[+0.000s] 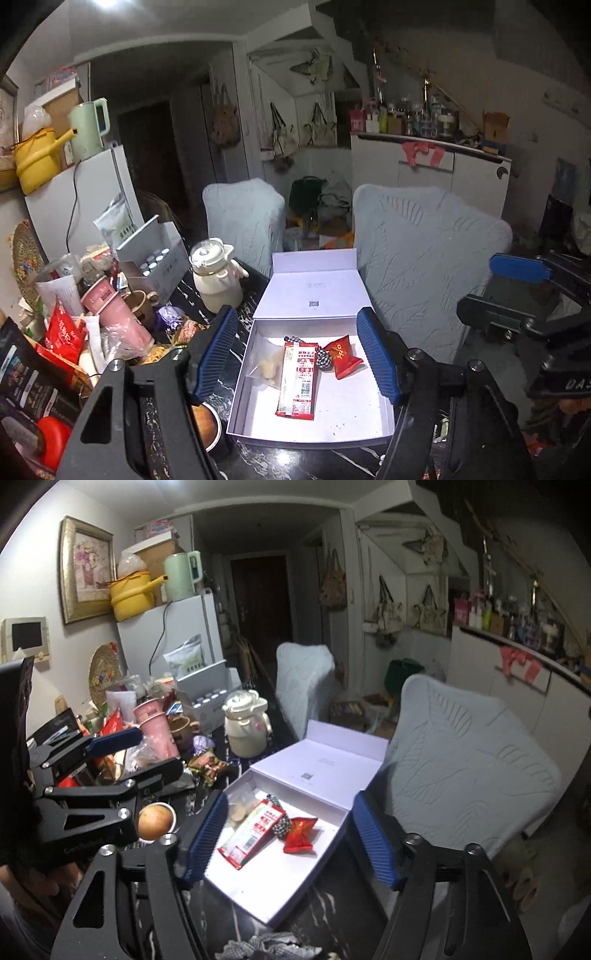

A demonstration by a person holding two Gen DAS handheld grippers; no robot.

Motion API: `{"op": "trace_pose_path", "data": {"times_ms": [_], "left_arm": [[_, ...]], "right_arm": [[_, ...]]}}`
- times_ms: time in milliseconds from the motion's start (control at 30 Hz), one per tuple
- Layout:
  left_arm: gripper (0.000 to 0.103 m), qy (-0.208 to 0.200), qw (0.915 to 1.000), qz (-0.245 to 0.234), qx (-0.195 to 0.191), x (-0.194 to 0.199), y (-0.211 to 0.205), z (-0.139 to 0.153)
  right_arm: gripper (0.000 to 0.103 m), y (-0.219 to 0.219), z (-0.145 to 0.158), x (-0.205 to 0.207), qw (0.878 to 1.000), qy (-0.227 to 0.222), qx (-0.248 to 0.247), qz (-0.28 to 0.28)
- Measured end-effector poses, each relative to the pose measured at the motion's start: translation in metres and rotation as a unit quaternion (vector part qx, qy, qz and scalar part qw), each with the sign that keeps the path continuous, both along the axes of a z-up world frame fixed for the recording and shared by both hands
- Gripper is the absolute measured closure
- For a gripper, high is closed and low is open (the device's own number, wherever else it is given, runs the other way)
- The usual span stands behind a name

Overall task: Organize soft objects
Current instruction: 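Withdraw both grippers from the box back toward the item pile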

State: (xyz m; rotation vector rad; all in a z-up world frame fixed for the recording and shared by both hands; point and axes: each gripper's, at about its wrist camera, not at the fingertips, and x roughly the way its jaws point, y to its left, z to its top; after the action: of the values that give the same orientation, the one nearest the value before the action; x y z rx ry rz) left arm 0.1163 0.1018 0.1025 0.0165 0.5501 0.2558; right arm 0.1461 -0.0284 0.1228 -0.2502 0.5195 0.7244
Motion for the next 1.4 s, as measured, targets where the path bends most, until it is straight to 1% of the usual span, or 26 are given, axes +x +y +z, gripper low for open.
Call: {"op": "trace_pose_path", "data": {"times_ms": [100,167,233,300,467,533,700,933,1067,1233,1333,1400], "left_arm": [[0.036,-0.010,0.9999,0.000,-0.002,-0.014,-0.005,0.007],[0.020,-0.016,0.9999,0.002,0.000,-0.022,-0.009,0.010],[0.020,-0.026,0.9996,0.005,0.008,-0.032,-0.015,0.012],[0.020,-0.027,0.9996,0.002,0.010,-0.039,-0.020,0.012],[0.020,-0.033,0.9993,-0.013,0.008,-0.059,-0.033,0.012],[0.020,-0.037,0.9991,-0.022,0.001,-0.067,-0.039,0.011],[0.020,-0.033,0.9989,-0.033,-0.002,-0.084,-0.052,0.002],[0.020,-0.015,0.9986,-0.038,-0.032,-0.103,-0.060,-0.017],[0.020,-0.007,0.9979,-0.047,-0.044,-0.116,-0.067,-0.032],[0.020,0.016,0.9970,-0.054,-0.053,-0.128,-0.075,-0.052],[0.020,0.030,0.9963,-0.055,-0.060,-0.133,-0.076,-0.064],[0.020,0.036,0.9952,-0.056,-0.071,-0.136,-0.076,-0.072]], "right_arm": [[0.023,-0.006,0.007,-0.015,1.000,-0.018,0.000,-0.005],[0.020,-0.012,0.011,-0.023,1.000,-0.023,0.005,-0.008],[0.019,-0.018,0.012,-0.031,1.000,-0.026,0.010,-0.009],[0.019,-0.023,0.013,-0.038,0.999,-0.028,0.011,-0.011],[0.019,-0.039,0.012,-0.056,0.999,-0.032,0.021,-0.019],[0.019,-0.044,0.011,-0.063,0.999,-0.037,0.024,-0.020],[0.019,-0.054,0.005,-0.082,0.999,-0.039,0.027,-0.022],[0.019,-0.064,-0.010,-0.109,0.998,-0.050,0.029,-0.020],[0.019,-0.072,-0.024,-0.120,0.999,-0.037,0.031,-0.023],[0.019,-0.079,-0.046,-0.136,0.999,-0.022,0.024,-0.029],[0.019,-0.083,-0.059,-0.141,0.999,-0.005,0.024,-0.033],[0.019,-0.086,-0.068,-0.142,0.999,0.008,0.027,-0.038]]}}
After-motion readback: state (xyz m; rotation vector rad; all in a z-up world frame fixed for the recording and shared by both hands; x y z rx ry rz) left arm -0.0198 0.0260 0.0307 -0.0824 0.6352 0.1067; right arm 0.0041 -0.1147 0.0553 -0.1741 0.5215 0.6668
